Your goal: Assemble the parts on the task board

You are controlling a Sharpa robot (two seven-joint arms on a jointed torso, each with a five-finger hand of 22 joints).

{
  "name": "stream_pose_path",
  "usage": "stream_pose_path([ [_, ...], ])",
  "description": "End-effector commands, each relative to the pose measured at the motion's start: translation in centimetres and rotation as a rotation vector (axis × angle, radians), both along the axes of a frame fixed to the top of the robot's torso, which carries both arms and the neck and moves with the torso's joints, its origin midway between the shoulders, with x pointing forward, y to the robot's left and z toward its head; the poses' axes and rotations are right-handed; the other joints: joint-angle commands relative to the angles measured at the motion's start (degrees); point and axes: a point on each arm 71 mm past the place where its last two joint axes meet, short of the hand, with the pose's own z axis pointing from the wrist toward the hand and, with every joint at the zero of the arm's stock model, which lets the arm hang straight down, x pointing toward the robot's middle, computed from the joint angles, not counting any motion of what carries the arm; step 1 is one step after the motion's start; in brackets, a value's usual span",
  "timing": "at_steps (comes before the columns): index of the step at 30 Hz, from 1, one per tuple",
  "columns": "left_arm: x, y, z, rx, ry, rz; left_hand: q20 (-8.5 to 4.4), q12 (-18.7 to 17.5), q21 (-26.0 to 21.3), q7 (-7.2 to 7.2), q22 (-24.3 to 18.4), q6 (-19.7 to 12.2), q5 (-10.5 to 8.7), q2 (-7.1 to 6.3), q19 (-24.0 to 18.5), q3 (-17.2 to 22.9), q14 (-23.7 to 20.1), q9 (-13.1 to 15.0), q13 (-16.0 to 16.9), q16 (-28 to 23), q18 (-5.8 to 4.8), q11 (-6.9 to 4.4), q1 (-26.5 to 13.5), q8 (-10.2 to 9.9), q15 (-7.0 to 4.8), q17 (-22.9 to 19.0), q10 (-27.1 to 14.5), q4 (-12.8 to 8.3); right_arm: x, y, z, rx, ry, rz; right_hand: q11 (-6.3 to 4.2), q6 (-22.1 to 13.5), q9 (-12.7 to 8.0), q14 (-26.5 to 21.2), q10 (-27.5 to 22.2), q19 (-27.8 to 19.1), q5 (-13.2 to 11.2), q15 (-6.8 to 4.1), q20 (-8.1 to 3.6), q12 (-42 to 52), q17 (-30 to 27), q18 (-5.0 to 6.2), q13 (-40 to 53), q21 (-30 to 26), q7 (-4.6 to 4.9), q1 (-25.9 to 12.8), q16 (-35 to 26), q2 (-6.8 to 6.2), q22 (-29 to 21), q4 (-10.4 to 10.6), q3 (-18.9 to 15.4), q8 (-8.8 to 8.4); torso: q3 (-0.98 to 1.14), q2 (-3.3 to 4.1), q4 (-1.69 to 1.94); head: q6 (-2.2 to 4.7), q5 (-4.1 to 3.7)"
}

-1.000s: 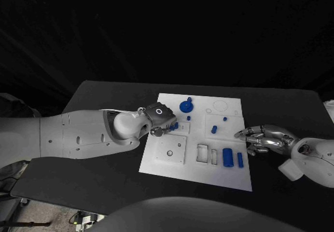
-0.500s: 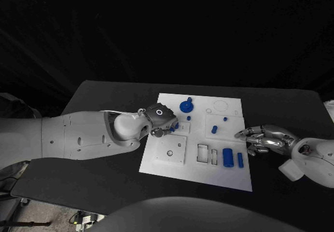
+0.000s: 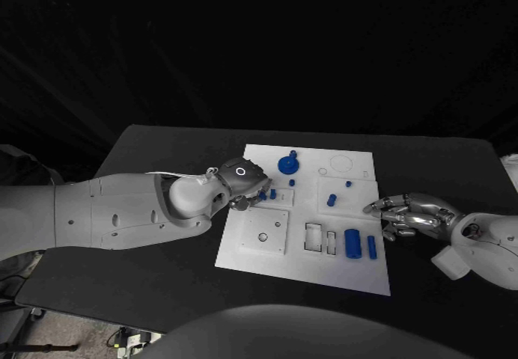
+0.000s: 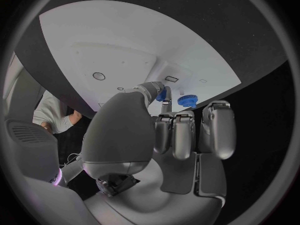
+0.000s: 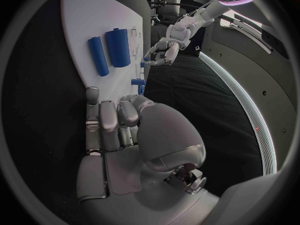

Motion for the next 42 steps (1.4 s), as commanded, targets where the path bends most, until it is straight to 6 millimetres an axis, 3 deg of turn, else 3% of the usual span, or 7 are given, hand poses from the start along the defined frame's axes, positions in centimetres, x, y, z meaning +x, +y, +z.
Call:
stream_pose_path([
  [1, 0.0, 0.4, 0.7, -0.059, -0.065, 0.046, -0.48, 0.1, 0.6, -0.48, 12.6, 1.2, 0.35, -0.96, 1.5, 1.9, 6.0, 11.1, 15.1, 0.1, -0.41, -0.23, -0.4, 8.3, -0.52, 15.1, 6.2, 0.0, -0.3, 0.3, -0.2, 0.004, 0.016, 0.022, 0.02, 0.0, 0.1, -0.5, -0.5, -0.4, -0.1, 0.08, 0.15, -0.4, -0.1, 0.46, -0.1, -0.3, 0.11, -0.6, -0.3, -0.13, 1.9, 0.1, 0.3, 0.21, -0.01, 0.00, 0.02, 0.00, 0.00],
  [7, -0.1, 1.5, 1.2, -0.170, -0.047, 0.127, -0.68, 0.1, 1.9, -0.42, 13.0, 2.0, 0.89, -2.35, 2.2, 4.2, 6.0, 11.5, 15.1, 0.1, -0.70, -0.04, -1.1, 8.7, -0.47, 15.1, 6.2, -0.3, -0.4, 0.6, -0.1, 0.016, 0.001, 0.025, 0.10, -0.1, 0.2, -0.5, -0.6, -0.5, -1.2, 0.18, 0.25, -0.3, -0.1, 0.44, -0.1, -0.4, 0.13, -1.6, -0.3, -0.29, 1.9, 0.7, 0.5, 0.28, 0.00, -0.02, 0.01, 0.00, -0.08],
  [15, 0.1, 2.5, 2.2, -0.537, 0.154, 0.254, -1.55, 0.1, 5.7, -0.22, 14.2, 2.6, 0.53, -3.27, 4.4, 5.9, 6.0, 11.5, 15.1, 0.1, -1.59, -0.41, -1.4, 8.6, -0.68, 15.1, 6.2, 0.0, -0.6, 2.3, 1.7, 0.070, -0.197, 0.034, -0.78, 1.1, 1.4, 5.0, 5.1, 6.9, -15.3, -0.73, -0.25, 2.8, 2.7, -0.36, 3.1, 5.6, -0.77, -1.1, 2.4, -2.37, 3.3, 1.1, -1.3, 2.37, 0.01, -0.14, -0.02, 0.00, -0.38],
  [24, 0.2, 1.4, 3.3, -0.951, 0.398, 0.311, -1.75, 0.1, 7.8, -0.17, 14.8, 2.4, 1.57, -3.37, 5.5, 5.2, 6.0, 11.6, 15.1, 0.1, -2.09, -0.40, -0.9, 8.5, -0.71, 15.1, 6.2, 1.0, -1.1, 5.1, 4.7, 0.135, -0.404, 0.058, -1.51, 0.7, 2.0, 10.8, 11.1, 15.2, -14.7, -1.80, -1.45, 5.7, 6.0, -1.74, 7.3, 12.5, -0.97, 0.4, 5.0, -3.86, 5.1, 1.1, -3.5, 3.34, -0.17, -0.15, 0.00, 0.00, -1.12],
  [29, 0.0, 0.2, 3.3, -1.078, 0.505, 0.322, -1.68, 0.1, 7.8, -0.07, 14.8, 2.0, 7.55, -3.04, 5.5, 2.0, 6.0, 12.1, 15.1, 0.1, -2.09, -0.28, -0.4, 8.8, -0.56, 15.1, 6.2, 2.0, -1.3, 6.3, 5.2, 0.162, -0.430, 0.069, -1.58, -0.9, 2.8, 11.7, 12.2, 16.6, -10.2, -2.00, -1.74, 6.2, 6.7, -1.98, 8.1, 13.7, -0.87, 1.8, 5.4, -3.80, 5.4, 0.6, -3.3, 4.57, -0.27, -0.15, 0.00, 0.00, -1.72],
  [34, -0.5, -1.4, 3.2, -1.162, 0.612, 0.322, -1.56, 0.1, 7.7, 0.09, 14.8, 1.2, 18.38, -0.81, 5.4, -6.2, 6.0, 12.6, 15.1, 0.1, -2.07, -0.16, 1.0, 9.2, -0.47, 15.1, 6.2, 2.9, -1.2, 7.7, 5.4, 0.195, -0.436, 0.064, -1.62, -5.4, 5.9, 12.1, 12.4, 17.1, -6.4, -1.98, -1.87, 6.2, 6.8, -2.11, 8.2, 14.0, -0.87, 2.8, 5.4, -3.76, 5.5, 0.5, -3.4, 9.07, -0.06, -0.02, 0.01, 0.00, -2.74],
  [42, -1.0, -3.2, 3.0, -1.220, 0.690, 0.308, -1.51, 0.1, 7.8, 0.15, 14.8, 0.7, 19.16, 0.75, 5.5, -9.7, 6.0, 12.6, 15.1, 0.1, -2.10, -0.08, 2.5, 8.9, -0.40, 15.1, 6.2, 3.3, -1.1, 9.6, 5.5, 0.220, -0.445, 0.053, -1.45, -9.6, 9.2, 13.5, 13.7, 19.0, -13.7, -2.04, -1.88, 7.0, 7.9, -2.41, 9.2, 15.6, -0.61, 0.7, 6.1, -4.75, 5.8, 2.8, -6.0, 14.84, -0.04, 0.04, -0.02, 0.00, -3.79],
])
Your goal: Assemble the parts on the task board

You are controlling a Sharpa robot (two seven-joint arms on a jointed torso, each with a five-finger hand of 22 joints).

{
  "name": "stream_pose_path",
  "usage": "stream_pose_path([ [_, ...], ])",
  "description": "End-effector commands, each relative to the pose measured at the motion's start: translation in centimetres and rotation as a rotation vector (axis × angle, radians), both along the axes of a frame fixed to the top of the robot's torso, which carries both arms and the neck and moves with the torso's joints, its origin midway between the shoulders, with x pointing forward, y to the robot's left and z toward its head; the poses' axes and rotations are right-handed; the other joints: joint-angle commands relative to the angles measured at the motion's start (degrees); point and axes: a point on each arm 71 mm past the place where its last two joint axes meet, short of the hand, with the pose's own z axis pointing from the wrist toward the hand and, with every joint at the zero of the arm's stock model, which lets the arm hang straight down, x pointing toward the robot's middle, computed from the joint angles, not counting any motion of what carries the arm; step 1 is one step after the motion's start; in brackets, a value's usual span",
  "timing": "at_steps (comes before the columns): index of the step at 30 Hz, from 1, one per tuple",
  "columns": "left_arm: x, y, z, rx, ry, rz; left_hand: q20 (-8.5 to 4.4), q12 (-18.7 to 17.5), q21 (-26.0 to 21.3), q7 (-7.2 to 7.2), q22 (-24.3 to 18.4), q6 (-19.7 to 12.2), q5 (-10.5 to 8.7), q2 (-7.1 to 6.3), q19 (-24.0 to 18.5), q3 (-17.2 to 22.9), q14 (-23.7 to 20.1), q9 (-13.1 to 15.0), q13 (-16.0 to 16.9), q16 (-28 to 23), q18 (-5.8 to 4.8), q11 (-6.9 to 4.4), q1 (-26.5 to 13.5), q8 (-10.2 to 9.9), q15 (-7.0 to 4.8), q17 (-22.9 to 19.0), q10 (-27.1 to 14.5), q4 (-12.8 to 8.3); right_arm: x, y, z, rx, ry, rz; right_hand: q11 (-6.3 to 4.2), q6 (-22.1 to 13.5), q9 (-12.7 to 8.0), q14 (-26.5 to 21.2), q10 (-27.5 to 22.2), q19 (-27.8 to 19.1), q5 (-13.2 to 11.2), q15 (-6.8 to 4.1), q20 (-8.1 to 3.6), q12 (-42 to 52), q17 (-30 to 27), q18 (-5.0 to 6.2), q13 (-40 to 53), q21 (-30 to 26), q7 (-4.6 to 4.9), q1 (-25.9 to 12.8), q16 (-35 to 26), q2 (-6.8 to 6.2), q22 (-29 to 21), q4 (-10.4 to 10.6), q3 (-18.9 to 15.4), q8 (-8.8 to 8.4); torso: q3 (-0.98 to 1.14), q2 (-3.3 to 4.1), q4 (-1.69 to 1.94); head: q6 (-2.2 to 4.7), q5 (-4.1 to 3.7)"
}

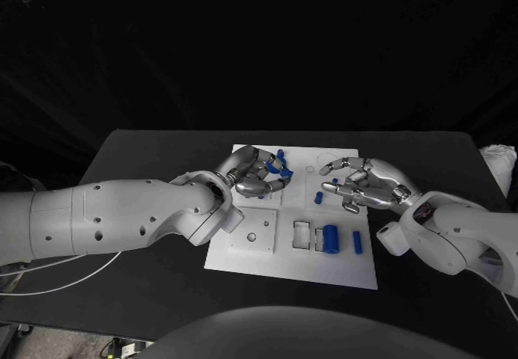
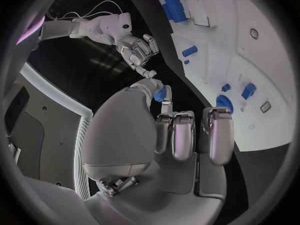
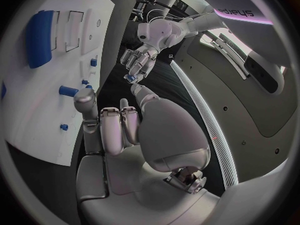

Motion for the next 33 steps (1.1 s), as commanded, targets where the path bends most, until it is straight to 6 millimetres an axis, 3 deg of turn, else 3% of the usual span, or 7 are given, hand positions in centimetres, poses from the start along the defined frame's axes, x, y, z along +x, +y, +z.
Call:
stream_pose_path([
  [1, -0.2, -0.7, 0.0, -0.091, 0.040, -0.005, -0.15, 0.1, 0.3, -0.41, 14.8, 0.0, -0.14, 1.12, 5.6, -0.8, 6.0, 12.0, 15.1, 0.1, -1.12, 0.14, 0.4, 5.3, 0.03, 15.1, 6.0, 0.0, 0.1, 0.5, 0.3, 0.030, -0.031, -0.025, 0.03, -0.5, 0.4, 0.7, 0.5, 0.7, -0.8, 0.00, -0.03, 0.5, 5.5, -0.59, 2.3, 0.5, -0.10, -1.1, 0.3, -0.32, 5.8, 0.4, -0.8, 1.05, 0.02, 0.04, -0.01, 0.00, -0.42],
  [6, -0.3, -1.4, -0.1, -0.105, 0.037, -0.013, -0.12, 0.1, 0.3, -0.34, 14.8, -0.2, -0.66, 1.52, 5.6, -1.6, 6.0, 11.9, 15.1, 0.1, -1.11, 0.20, 1.0, 5.2, 0.08, 15.1, 6.0, 0.0, 0.2, 1.2, 0.3, 0.036, -0.023, -0.022, -0.03, -0.7, 1.0, 0.8, 0.6, 1.0, 1.9, -0.05, -0.10, 0.5, 5.5, -0.59, 2.3, 0.6, -0.10, -0.7, 0.3, -0.19, 5.9, 0.8, -0.9, 2.91, 0.00, 0.02, -0.01, 0.00, -0.57],
  [18, -0.4, -2.2, -0.3, -0.106, 0.052, -0.030, -0.05, 0.1, 0.2, -0.22, 14.8, -0.5, -1.48, 1.92, 5.5, -2.5, 6.0, 11.8, 15.1, 0.1, -1.08, 0.30, 2.1, 4.9, 0.15, 15.1, 6.0, -0.1, 0.4, 2.1, -0.1, 0.037, 0.010, -0.008, 0.09, -0.7, 1.0, 0.1, -0.2, 0.2, 7.8, 0.05, -0.04, 0.0, 4.8, -0.45, 1.5, -0.4, 0.03, 0.0, -0.2, 0.14, 5.7, 1.4, 0.1, 5.08, 0.00, -0.02, 0.02, 0.00, -1.00],
  [33, -0.5, -2.5, -0.4, -0.096, 0.056, -0.042, 0.03, 0.1, 0.1, -0.09, 14.7, -0.6, -2.19, 2.18, 5.4, -3.1, 6.0, 11.6, 15.1, 0.1, -1.05, 0.40, 2.9, 4.7, 0.24, 15.1, 6.0, -0.1, 0.4, 2.8, -0.3, 0.034, 0.041, 0.022, 0.26, -0.7, 0.6, -0.8, -1.1, -0.8, 8.6, 0.18, 0.04, -0.6, 4.0, -0.25, 0.7, -1.6, 0.23, 0.1, -0.8, -0.02, 5.3, 1.6, 0.6, 5.13, -0.01, -0.02, 0.03, 0.00, -0.94],
])
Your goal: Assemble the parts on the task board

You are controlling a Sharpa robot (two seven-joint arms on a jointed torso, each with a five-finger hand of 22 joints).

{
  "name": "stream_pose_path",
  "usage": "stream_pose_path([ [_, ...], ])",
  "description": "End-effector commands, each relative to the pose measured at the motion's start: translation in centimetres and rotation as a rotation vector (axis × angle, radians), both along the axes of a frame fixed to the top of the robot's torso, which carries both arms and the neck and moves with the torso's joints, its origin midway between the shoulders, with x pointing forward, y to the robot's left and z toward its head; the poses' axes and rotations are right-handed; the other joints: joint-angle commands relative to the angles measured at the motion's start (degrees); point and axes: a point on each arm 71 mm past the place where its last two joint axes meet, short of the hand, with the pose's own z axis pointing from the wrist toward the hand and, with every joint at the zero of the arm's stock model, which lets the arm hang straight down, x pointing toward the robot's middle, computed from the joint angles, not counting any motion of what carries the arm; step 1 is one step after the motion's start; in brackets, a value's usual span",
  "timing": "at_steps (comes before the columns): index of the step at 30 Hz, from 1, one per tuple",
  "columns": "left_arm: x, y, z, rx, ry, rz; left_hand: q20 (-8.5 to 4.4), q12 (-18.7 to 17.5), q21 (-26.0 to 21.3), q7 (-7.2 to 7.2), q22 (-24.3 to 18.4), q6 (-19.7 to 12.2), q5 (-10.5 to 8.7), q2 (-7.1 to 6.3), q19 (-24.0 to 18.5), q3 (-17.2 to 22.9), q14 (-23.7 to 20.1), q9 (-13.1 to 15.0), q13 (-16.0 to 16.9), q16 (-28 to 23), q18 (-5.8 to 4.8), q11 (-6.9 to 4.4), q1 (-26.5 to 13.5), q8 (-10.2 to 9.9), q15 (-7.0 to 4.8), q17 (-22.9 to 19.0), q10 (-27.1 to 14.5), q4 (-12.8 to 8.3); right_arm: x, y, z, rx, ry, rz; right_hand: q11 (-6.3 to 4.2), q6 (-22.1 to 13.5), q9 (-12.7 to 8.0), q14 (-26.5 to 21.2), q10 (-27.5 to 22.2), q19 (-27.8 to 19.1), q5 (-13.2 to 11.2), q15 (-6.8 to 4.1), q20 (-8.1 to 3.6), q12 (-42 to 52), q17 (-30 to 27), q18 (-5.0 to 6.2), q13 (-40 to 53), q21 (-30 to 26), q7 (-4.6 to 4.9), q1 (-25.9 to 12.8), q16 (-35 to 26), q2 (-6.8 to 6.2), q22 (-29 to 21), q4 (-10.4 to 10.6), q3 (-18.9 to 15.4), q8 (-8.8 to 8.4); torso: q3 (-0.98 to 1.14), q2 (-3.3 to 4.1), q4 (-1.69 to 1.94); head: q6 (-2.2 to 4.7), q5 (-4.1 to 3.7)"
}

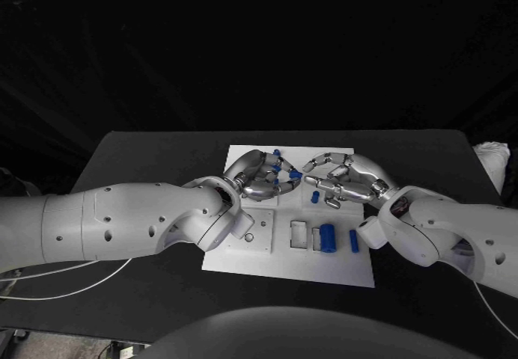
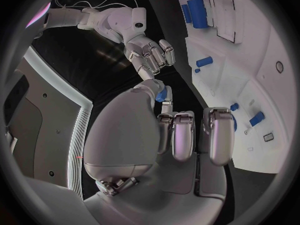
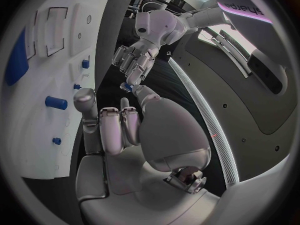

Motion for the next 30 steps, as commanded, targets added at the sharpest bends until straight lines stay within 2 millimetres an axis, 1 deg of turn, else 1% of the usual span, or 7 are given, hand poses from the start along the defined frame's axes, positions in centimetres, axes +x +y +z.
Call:
stream_pose_path([
  [1, -0.10, -0.33, 0.00, -0.004, 0.003, -0.022, 0.02, 0.1, 0.1, -0.21, 14.7, 0.4, -0.47, 0.00, 5.4, -0.4, 6.0, 11.7, 15.1, 0.1, -1.05, 0.40, 0.7, 4.7, 0.24, 15.1, 6.0, 0.0, -0.13, 0.33, -0.17, 0.001, 0.024, 0.030, 0.12, -0.1, -0.1, -0.4, -0.5, -0.3, 0.2, -0.11, 0.04, -0.3, 4.0, -0.24, 0.6, -0.3, 0.04, 0.2, -0.4, 0.16, 5.4, 0.1, 0.4, -0.10, 0.00, 0.01, 0.01, 0.00, -0.03],
  [11, -0.10, -0.55, -0.11, 0.007, 0.011, -0.035, 0.08, 0.1, 0.0, -0.14, 14.7, 0.3, -1.11, 0.19, 5.3, -0.8, 6.0, 11.6, 15.1, 0.1, -1.03, 0.46, 1.2, 4.5, 0.29, 15.1, 6.0, 0.0, -0.11, 0.64, -0.32, 0.001, 0.036, 0.041, 0.25, 0.4, -0.4, -0.7, -0.8, -0.7, -0.5, 0.04, 0.16, -0.4, 3.9, -0.22, 0.4, -0.6, 0.11, 0.0, -0.6, 0.25, 5.3, 0.6, 0.6, 0.09, 0.02, 0.03, 0.01, 0.00, 0.10],
  [16, -0.13, -0.65, -0.17, 0.013, 0.012, -0.041, 0.12, 0.1, 0.0, -0.09, 14.7, 0.3, -1.65, 0.37, 5.3, -1.1, 6.0, 11.5, 15.1, 0.1, -1.02, 0.51, 1.6, 4.4, 0.33, 15.1, 6.0, 0.1, -0.02, 0.61, -0.40, 0.007, 0.047, 0.036, 0.22, 0.8, -0.5, -0.8, -0.8, -0.8, -0.4, 0.05, 0.20, -0.4, 3.8, -0.20, 0.4, -0.7, 0.04, 0.3, -0.6, 0.42, 5.3, 0.5, 0.9, 0.26, 0.00, 0.02, -0.01, 0.00, 0.38],
  [19, -0.15, -0.71, -0.20, 0.015, 0.014, -0.042, 0.14, 0.1, 0.0, -0.08, 14.7, 0.3, -1.88, 0.43, 5.3, -1.2, 6.0, 11.5, 15.1, 0.1, -1.03, 0.52, 1.7, 4.4, 0.35, 15.1, 6.0, 0.1, 0.01, 0.61, -0.42, 0.009, 0.050, 0.034, 0.16, 2.0, -0.7, -0.8, -0.8, -0.7, 0.2, 0.02, 0.21, -0.3, 3.9, -0.20, 0.5, -0.6, -0.05, 0.9, -0.6, 0.56, 5.3, 0.3, 1.5, 0.79, 0.00, 0.02, 0.00, 0.00, 0.44],
  [24, -0.18, -0.81, -0.20, 0.015, 0.012, -0.044, 0.16, 0.1, -0.1, -0.06, 14.7, 0.3, -2.21, 0.51, 5.3, -1.4, 6.0, 11.4, 15.1, 0.1, -1.00, 0.54, 1.9, 4.3, 0.37, 15.1, 6.0, 0.1, 0.01, 0.69, -0.48, 0.007, 0.056, 0.035, -0.04, 4.5, -0.3, -0.9, -0.9, -0.7, 1.0, -0.10, 0.16, -0.3, 3.9, -0.20, 0.5, -0.5, -0.44, 2.1, -0.6, 0.54, 5.4, -0.7, 2.4, 2.74, 0.02, 0.02, 0.00, 0.00, 0.41],
  [28, -0.22, -0.90, -0.17, 0.015, 0.006, -0.048, 0.16, 0.1, -0.1, -0.06, 14.7, 0.3, -2.21, 0.51, 5.2, -1.4, 6.0, 11.4, 15.1, 0.1, -1.00, 0.54, 1.9, 4.3, 0.37, 15.1, 6.0, 0.1, -0.03, 0.76, -0.52, 0.008, 0.059, 0.037, -0.30, 6.7, 1.1, -0.8, -0.8, -0.6, 1.7, -0.28, 0.00, -0.3, 4.0, -0.19, 0.5, -0.3, -1.19, 2.8, -0.6, 0.62, 5.5, -1.5, 3.0, 5.60, 0.02, 0.01, -0.02, 0.00, 0.42],
  [30, -0.25, -0.96, -0.15, 0.015, 0.004, -0.049, 0.17, 0.1, -0.2, -0.06, 14.7, 0.3, -2.33, 0.50, 5.2, -1.5, 6.0, 11.4, 15.1, 0.1, -0.98, 0.55, 1.9, 4.3, 0.37, 15.1, 6.0, 0.1, -0.04, 0.78, -0.54, 0.008, 0.059, 0.037, -0.49, 7.1, 2.0, -0.8, -0.8, -0.5, 2.1, -0.44, -0.11, -0.3, 4.0, -0.22, 0.5, -0.2, -1.59, 3.1, -0.6, 0.60, 5.5, -1.9, 3.4, 6.99, 0.02, 0.02, -0.01, 0.00, 0.36],
])
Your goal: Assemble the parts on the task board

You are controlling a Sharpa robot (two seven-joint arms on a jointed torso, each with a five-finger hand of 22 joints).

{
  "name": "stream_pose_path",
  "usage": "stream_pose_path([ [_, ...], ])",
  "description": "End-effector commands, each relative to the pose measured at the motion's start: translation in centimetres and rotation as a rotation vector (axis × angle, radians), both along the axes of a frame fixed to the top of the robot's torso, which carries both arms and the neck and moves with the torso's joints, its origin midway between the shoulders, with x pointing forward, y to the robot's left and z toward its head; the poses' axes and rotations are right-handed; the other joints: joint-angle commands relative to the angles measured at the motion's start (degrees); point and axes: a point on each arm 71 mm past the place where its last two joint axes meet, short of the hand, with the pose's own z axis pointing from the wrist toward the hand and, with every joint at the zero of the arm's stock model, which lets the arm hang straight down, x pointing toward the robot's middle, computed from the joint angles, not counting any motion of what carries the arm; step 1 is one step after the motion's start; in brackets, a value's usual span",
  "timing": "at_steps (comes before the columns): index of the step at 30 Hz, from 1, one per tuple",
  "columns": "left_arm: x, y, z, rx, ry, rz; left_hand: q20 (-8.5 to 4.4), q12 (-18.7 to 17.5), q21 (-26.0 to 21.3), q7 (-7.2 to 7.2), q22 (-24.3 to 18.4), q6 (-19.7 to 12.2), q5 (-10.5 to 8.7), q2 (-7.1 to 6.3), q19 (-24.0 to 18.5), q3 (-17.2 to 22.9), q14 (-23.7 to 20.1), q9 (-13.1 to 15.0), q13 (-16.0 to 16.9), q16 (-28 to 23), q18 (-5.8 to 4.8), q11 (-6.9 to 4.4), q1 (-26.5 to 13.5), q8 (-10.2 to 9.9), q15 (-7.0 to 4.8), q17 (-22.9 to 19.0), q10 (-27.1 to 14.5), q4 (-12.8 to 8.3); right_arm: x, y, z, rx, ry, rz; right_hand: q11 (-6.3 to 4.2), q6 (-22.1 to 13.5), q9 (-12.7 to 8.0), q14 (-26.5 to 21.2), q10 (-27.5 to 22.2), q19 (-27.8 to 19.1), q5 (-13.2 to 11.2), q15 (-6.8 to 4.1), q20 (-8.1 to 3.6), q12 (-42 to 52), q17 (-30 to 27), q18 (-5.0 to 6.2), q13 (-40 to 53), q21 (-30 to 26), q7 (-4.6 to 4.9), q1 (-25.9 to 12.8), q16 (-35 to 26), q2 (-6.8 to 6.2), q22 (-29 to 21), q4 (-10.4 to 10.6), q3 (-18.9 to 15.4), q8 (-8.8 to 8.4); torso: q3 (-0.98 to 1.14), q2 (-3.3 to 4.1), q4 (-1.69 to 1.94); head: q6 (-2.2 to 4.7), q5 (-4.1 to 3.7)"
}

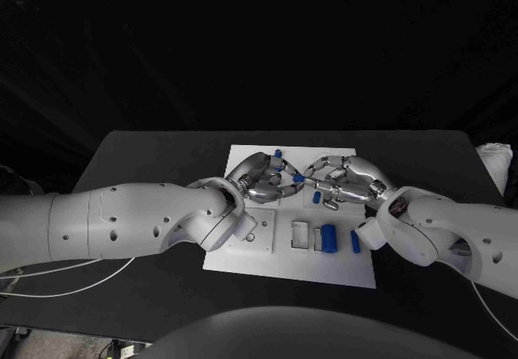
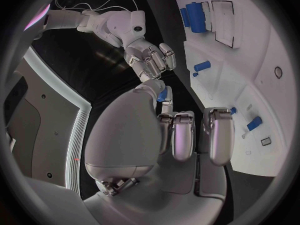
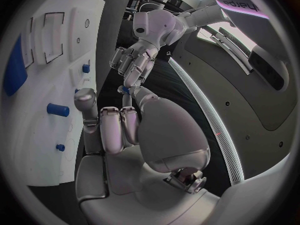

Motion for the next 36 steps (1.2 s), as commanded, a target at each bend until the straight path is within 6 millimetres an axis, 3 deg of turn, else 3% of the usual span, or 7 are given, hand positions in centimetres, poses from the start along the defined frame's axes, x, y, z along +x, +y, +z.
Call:
stream_pose_path([
  [1, -0.21, -0.52, 0.21, -0.004, -0.013, -0.031, 0.16, 0.1, -0.2, 0.08, 14.7, 0.5, -0.23, 0.00, 5.2, -0.3, 6.0, 11.4, 15.1, 0.1, -0.98, 0.55, 0.5, 4.3, 0.37, 15.1, 6.0, -0.1, -0.21, 0.26, -0.20, 0.003, 0.018, 0.021, -0.58, 0.7, 0.9, -0.2, 0.1, -0.1, 0.4, -0.26, -0.14, -0.2, 4.0, -0.23, 0.3, 0.3, -0.18, 0.9, -0.3, 0.16, 5.5, -0.4, 0.3, 1.34, 0.01, 0.00, 0.00, 0.00, -0.07],
  [12, -0.25, -0.70, 0.20, -0.006, -0.017, -0.036, 0.19, 0.1, -0.4, 0.09, 14.6, 0.5, -0.65, 0.05, 5.0, -0.6, 6.0, 11.4, 15.1, 0.1, -0.91, 0.57, 0.6, 4.2, 0.39, 15.1, 6.0, 0.0, -0.21, 0.25, -0.31, 0.000, 0.021, 0.019, -0.57, 1.3, 1.5, -0.2, 0.0, 0.3, 0.1, -0.34, -0.22, -0.3, 4.0, -0.35, 0.1, 0.8, -0.31, 1.3, -0.3, -0.02, 5.7, -0.8, 0.8, 2.25, 0.03, -0.02, -0.02, 0.00, -0.20],
  [17, -0.24, -0.68, 0.22, -0.009, -0.024, -0.039, 0.30, 0.1, -1.4, 0.06, 14.2, 0.4, -3.82, 0.37, 4.3, -1.8, 6.0, 10.8, 15.1, 0.1, -0.65, 0.62, 0.8, 3.6, 0.44, 15.1, 6.0, 0.2, -0.17, 0.18, -0.40, -0.002, 0.022, 0.016, -0.54, 1.3, 1.5, -0.2, 0.0, 0.4, 0.2, -0.33, -0.22, -0.4, 3.9, -0.40, 0.0, 1.1, -0.28, 1.4, -0.4, 0.04, 5.7, -0.8, 0.9, 2.29, 0.02, -0.01, -0.02, 0.00, -0.19],
  [21, -0.21, -0.51, 0.28, 0.002, -0.045, -0.050, 0.47, 0.1, -2.4, 0.37, 13.9, -1.0, -5.39, 0.10, 3.6, -2.9, 6.0, 10.0, 15.1, 0.1, -0.40, 0.89, 1.4, 2.1, 0.64, 15.1, 6.0, 0.1, -0.15, 0.09, -0.46, -0.004, 0.025, 0.015, -0.50, 1.3, 1.5, -0.3, -0.1, 0.4, 0.3, -0.31, -0.23, -0.5, 3.9, -0.41, -0.1, 1.1, -0.24, 1.4, -0.4, 0.10, 5.7, -0.8, 1.1, 2.30, 0.01, -0.02, -0.02, 0.00, -0.24],
  [25, -0.19, -0.26, 0.37, 0.015, -0.071, -0.063, 0.96, 0.1, -3.1, 1.16, 13.6, -1.9, -7.45, 0.65, 3.0, -4.7, 6.0, 7.8, 15.1, 0.1, -0.22, 1.57, 2.1, -0.3, 1.22, 15.1, 6.0, 0.1, -0.12, -0.02, -0.52, -0.006, 0.030, 0.014, -0.45, 1.4, 1.5, -0.4, -0.2, 0.4, 0.6, -0.28, -0.22, -0.6, 3.7, -0.43, -0.2, 1.1, -0.19, 1.4, -0.5, 0.19, 5.7, -0.8, 1.2, 2.33, 0.01, -0.01, 0.00, 0.00, -0.31],
  [36, -0.13, 0.22, 0.47, 0.020, -0.098, -0.080, 1.99, 0.1, -4.6, 2.73, 13.1, -2.8, -8.11, 1.08, 1.8, -7.6, 6.0, 3.7, 15.1, 0.1, 0.16, 2.91, 3.1, -4.2, 2.42, 15.1, 6.0, 0.2, -0.11, -0.12, -0.62, -0.009, 0.039, 0.018, -0.37, 1.4, 1.6, -0.9, -0.6, -0.2, 0.8, -0.18, -0.18, -0.8, 3.3, -0.31, -0.6, 0.4, -0.15, 1.2, -0.8, 0.12, 5.5, -0.6, 1.4, 2.45, 0.02, -0.02, -0.02, 0.00, -0.04],
])
